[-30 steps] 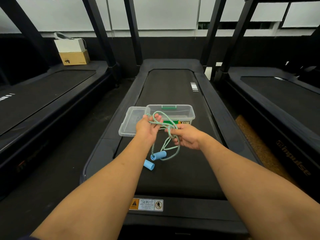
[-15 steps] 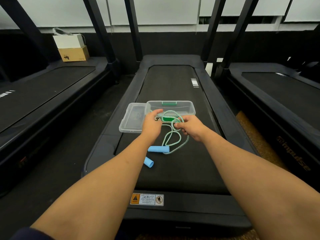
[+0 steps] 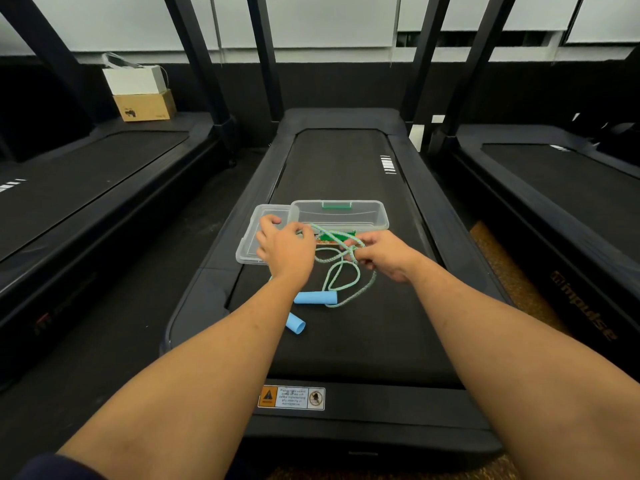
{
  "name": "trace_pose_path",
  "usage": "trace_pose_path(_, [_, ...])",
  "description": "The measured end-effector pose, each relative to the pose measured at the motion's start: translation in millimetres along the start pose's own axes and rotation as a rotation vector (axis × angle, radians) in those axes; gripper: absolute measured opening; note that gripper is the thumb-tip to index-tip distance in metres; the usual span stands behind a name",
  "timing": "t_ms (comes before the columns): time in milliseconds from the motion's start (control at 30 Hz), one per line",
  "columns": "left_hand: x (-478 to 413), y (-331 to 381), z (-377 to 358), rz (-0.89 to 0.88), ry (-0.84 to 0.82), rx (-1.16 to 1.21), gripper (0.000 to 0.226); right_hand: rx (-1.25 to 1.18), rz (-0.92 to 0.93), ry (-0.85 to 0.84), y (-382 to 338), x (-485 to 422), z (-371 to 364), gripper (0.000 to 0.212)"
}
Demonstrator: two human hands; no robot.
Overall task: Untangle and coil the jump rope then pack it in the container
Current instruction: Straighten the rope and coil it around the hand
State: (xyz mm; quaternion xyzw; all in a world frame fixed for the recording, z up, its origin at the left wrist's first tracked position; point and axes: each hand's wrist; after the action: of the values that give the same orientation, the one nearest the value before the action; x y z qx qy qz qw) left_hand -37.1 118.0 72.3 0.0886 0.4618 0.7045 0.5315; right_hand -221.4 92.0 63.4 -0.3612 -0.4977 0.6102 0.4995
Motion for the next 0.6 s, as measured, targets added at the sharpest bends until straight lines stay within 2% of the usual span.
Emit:
trace_pose_path(67, [-1,0,1,0.061,0.004,0.042,0.026,-0.078,0.002,-0.039,-2,1,1,0.024])
trace_pose_path(167, [-3,-1,1,0.203,-0.036,0.233,0.035,-0.264,-0.018,-0.048,-4,3,3,0.020])
trace_pose_path(267, [-4,-5,0,0.327,-0.044,0.440,0.028,-0.432,-0.038,-0.057,-5,6,5,0.012])
trace_pose_path(367, [-6,-7,2,0.365,-0.047,0.447,0.024,-0.496,-0.066,-0.079,-4,7,9,0.012])
trace_pose_path(500, [-10,-12,-2,0.376,-0.066,0.406,0.023,-0.543,-0.084,-0.064,-5,7,10,0.026])
trace_pose_path(600, [-14,-13,0,0.426,-0.005,0.429,0.029,-0.580,-0.109,-0.032,-5,7,10,0.027])
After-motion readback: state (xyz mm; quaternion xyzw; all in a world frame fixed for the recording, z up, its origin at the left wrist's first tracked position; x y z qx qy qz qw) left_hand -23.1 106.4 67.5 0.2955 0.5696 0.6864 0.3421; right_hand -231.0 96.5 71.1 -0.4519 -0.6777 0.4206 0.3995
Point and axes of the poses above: each hand's wrist, its own x-axis away from the middle knuckle, its own z-axis out of the back of the hand, y = z × x, and after that the axes turned 1 degree about -y, right-handed
